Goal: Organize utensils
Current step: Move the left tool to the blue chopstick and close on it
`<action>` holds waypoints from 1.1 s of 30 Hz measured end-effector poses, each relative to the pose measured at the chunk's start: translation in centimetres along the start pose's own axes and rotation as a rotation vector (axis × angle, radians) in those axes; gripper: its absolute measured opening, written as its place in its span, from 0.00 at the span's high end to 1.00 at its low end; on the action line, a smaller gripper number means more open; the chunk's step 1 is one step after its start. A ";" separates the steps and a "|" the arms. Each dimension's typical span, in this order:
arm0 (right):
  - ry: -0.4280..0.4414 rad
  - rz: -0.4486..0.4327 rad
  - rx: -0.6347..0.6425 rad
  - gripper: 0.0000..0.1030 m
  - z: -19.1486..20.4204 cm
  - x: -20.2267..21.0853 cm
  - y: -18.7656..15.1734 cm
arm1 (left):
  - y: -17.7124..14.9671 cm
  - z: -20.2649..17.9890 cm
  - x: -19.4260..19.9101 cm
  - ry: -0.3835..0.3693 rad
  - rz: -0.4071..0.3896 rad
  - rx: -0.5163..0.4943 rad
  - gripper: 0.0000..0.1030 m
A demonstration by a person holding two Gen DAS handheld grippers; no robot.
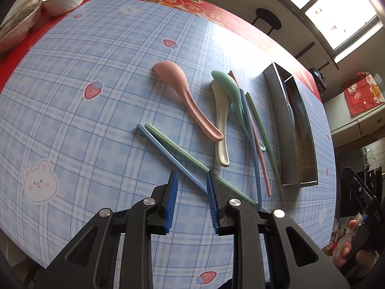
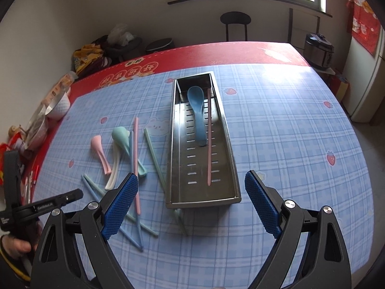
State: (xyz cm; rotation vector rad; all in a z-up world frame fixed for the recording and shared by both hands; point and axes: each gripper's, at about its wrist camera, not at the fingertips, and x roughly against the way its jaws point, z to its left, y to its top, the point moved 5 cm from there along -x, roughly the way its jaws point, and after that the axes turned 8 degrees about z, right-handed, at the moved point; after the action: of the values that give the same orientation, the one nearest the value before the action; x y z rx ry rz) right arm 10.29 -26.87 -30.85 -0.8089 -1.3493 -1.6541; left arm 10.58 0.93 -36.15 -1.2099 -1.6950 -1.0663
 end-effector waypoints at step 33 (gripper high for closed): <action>-0.003 0.012 -0.072 0.15 -2.7 0.2 -1.6 | 1.6 -4.2 -5.8 0.344 0.095 -0.083 0.71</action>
State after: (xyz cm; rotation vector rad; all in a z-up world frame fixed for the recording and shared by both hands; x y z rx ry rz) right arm 8.81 -29.44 -31.96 -0.8597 -1.2908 -1.7011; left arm 14.07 -4.46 -39.74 -1.0750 -1.3297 -1.2179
